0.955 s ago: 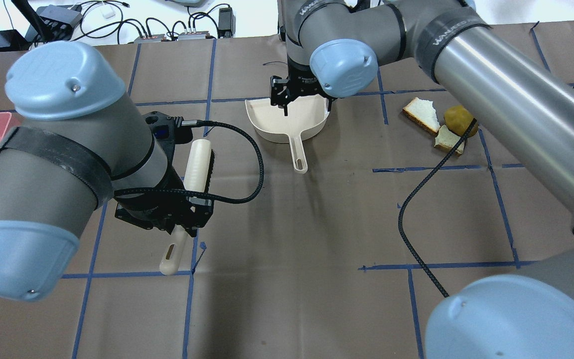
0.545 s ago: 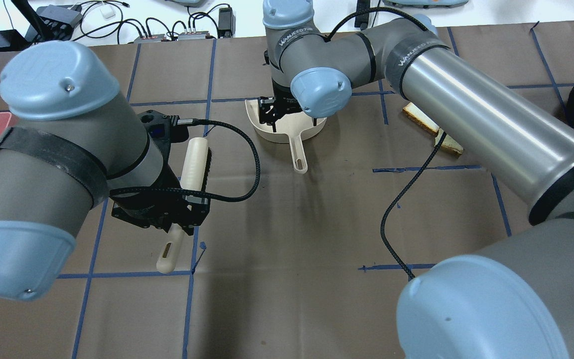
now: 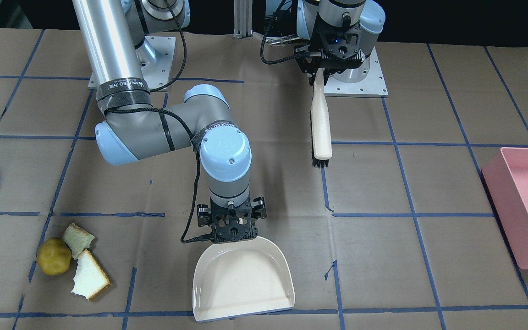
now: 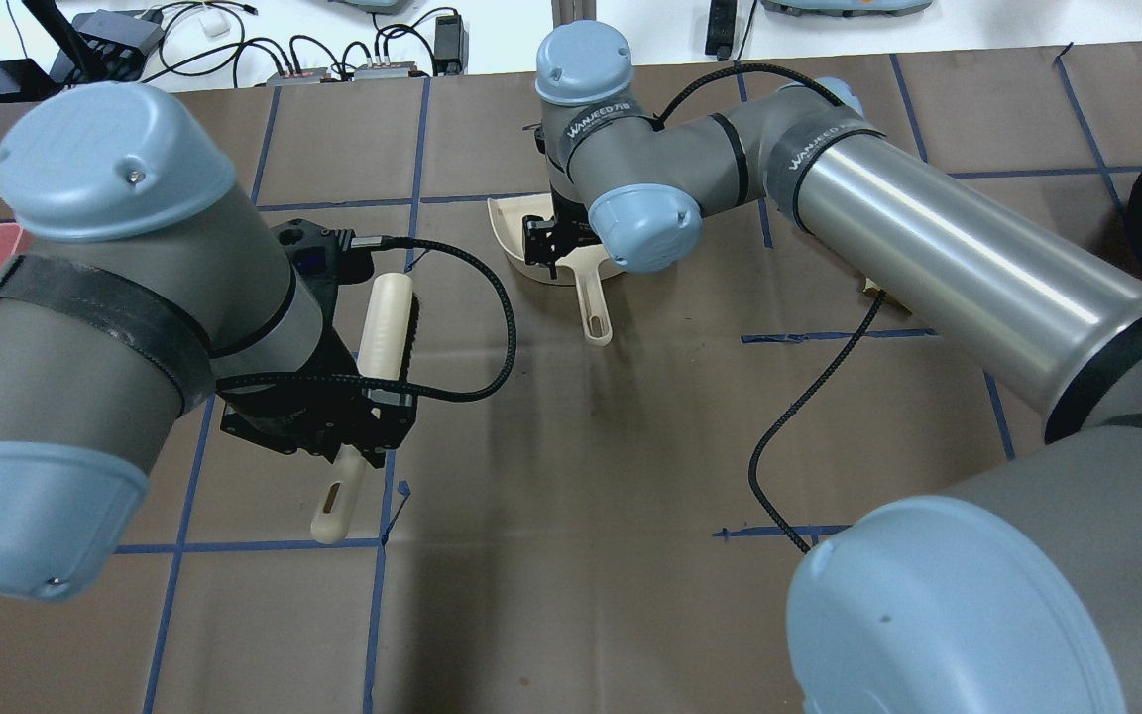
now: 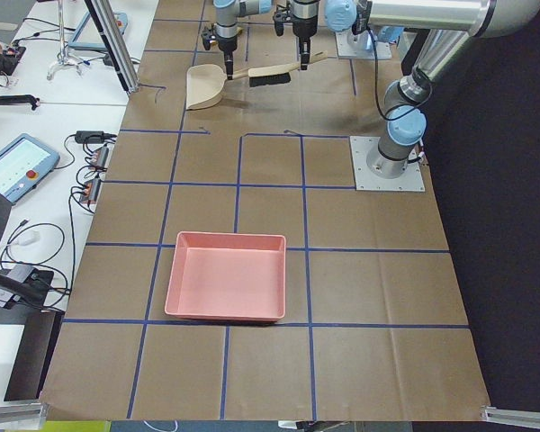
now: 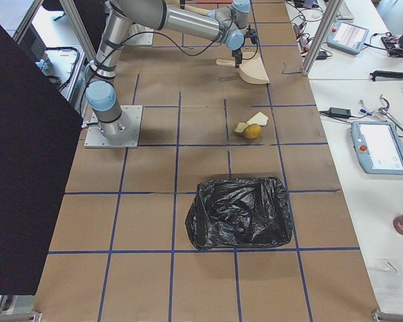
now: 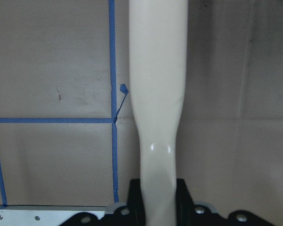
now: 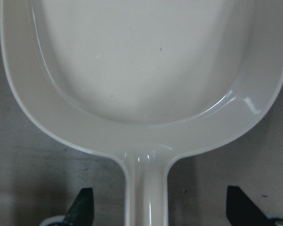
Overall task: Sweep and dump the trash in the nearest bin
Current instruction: 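Lower the right gripper onto the dustpan handle and grasp it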
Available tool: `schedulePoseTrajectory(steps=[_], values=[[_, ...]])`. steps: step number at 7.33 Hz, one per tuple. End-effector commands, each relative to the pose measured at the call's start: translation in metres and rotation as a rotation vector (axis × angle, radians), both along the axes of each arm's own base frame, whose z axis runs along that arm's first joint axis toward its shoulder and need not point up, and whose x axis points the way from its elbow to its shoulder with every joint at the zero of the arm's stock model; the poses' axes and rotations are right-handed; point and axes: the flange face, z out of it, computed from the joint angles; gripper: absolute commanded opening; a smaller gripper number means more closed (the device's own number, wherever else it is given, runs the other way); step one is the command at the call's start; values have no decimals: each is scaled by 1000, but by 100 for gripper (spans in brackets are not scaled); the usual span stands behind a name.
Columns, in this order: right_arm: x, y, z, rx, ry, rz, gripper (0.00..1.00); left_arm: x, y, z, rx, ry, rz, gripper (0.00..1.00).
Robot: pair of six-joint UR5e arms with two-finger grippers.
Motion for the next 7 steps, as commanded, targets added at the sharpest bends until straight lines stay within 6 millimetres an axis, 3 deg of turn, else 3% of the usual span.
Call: schedulePoseTrajectory(steps=[1, 3, 4, 5, 7], values=[[2, 11, -10, 22, 8, -3, 99, 0, 0, 0, -1, -1, 3, 0], [2, 15, -14, 32, 8, -12, 99, 0, 0, 0, 0, -1, 3, 0], [3, 12, -12, 24, 3, -14, 94, 0, 0, 0, 0, -1, 2, 0], [3, 10, -9, 17, -1, -15, 80, 0, 0, -1, 2, 1, 2, 0], [4, 10, -9, 15, -3, -26, 63, -1, -2, -3, 7, 1, 2, 0]])
